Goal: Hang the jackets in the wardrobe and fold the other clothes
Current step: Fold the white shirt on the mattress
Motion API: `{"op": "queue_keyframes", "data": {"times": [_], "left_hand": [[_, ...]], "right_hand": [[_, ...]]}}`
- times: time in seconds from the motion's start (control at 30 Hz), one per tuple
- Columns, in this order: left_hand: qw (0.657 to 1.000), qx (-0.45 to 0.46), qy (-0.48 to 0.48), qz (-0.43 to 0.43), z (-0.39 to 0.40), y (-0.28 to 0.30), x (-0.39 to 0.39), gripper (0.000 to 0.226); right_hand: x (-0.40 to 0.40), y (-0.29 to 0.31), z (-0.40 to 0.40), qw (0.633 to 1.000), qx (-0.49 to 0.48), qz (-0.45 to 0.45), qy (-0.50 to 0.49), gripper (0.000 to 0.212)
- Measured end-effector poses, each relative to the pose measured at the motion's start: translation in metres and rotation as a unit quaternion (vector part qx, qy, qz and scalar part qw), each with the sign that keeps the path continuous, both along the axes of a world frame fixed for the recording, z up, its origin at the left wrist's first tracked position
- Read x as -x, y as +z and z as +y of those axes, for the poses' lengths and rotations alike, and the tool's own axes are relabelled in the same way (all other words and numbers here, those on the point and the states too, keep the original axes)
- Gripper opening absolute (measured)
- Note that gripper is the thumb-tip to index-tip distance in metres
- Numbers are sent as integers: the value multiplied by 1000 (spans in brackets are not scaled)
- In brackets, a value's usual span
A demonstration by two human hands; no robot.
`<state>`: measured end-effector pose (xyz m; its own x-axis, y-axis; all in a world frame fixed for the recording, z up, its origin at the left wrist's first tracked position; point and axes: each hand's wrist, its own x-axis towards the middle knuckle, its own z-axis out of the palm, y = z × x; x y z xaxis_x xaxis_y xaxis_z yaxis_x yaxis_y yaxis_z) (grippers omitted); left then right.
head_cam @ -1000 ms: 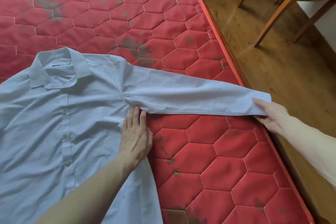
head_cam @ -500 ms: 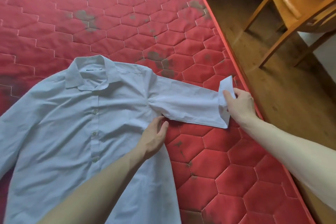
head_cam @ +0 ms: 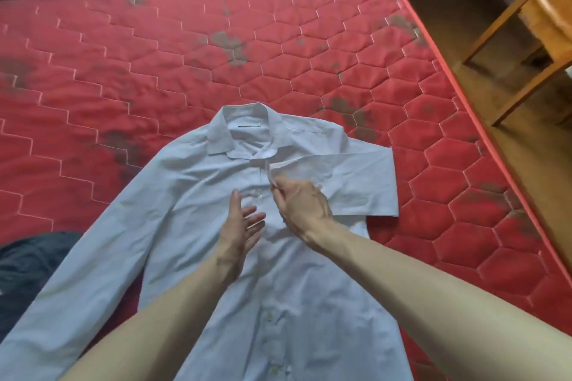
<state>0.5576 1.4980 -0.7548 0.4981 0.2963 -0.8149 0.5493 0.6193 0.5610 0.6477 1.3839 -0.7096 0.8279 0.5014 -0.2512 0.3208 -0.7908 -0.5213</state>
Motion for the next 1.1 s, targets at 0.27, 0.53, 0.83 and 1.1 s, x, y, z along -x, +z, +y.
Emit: {"op": "queue_keyframes", "data": {"times": [0.27,0.53,0.83,1.1], "left_hand": [[991,-94,-88,-18,57,-10,-11,20],[960,-241,89,114,106,-40,-2,18],[901,-394,46,176,136,-63,19,20],[849,-497,-23,179,147,-67,19,27]], "right_hand": [[36,-27,49,979,-8,106,171,30],[-4,-46,-33,995,19,-32,97,34],[-104,-67,-90,980,98,-42,-170,52],[-191,-53,-87,991,129,-1,-20,63]]}}
